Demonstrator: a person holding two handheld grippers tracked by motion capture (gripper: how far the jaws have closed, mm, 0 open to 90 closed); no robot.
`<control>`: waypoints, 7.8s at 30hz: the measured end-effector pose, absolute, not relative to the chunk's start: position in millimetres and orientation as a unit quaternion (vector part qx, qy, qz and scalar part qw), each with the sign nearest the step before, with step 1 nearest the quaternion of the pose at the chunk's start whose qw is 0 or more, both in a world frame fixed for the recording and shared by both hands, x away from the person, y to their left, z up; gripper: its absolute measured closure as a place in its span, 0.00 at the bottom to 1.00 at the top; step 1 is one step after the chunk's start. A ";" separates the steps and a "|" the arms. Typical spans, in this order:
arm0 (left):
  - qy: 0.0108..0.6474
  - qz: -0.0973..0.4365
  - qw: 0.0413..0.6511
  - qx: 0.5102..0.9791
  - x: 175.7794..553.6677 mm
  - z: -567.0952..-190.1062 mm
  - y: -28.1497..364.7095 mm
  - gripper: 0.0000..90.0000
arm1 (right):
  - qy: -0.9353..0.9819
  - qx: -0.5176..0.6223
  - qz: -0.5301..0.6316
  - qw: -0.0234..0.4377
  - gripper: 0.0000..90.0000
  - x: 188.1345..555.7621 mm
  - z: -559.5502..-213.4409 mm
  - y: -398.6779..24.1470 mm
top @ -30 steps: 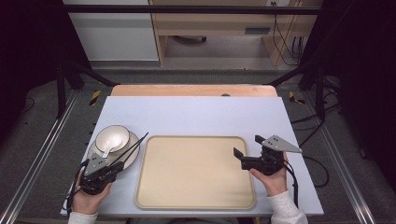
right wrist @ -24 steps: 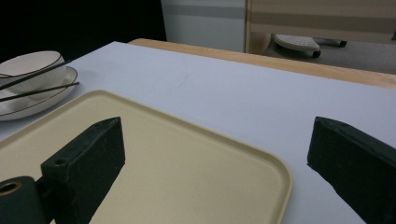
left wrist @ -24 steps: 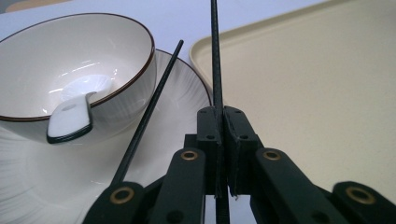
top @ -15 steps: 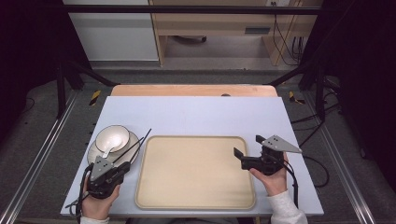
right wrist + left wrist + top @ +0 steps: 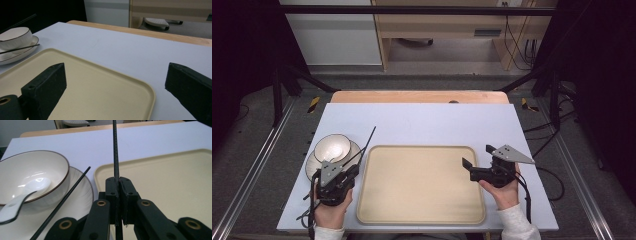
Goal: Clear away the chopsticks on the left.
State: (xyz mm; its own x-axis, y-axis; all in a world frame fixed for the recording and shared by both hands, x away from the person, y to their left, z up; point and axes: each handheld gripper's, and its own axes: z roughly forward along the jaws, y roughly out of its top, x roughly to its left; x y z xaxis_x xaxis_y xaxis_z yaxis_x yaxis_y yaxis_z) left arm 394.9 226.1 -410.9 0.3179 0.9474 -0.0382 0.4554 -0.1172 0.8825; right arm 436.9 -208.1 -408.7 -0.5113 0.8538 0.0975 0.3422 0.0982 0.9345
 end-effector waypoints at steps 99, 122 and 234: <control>0.433 0.250 0.463 0.732 403.2 -415.4 196.7 0.39 | 0.701 0.425 0.515 0.249 0.05 437.6 -409.3 -206.4; 0.396 0.235 0.439 0.772 390.3 -423.8 256.2 0.28 | 0.702 0.427 0.513 0.247 0.05 437.7 -409.3 -207.4; 0.451 0.263 0.393 0.757 391.2 -428.1 246.5 0.95 | 0.705 0.432 0.505 0.248 0.04 438.3 -410.8 -207.9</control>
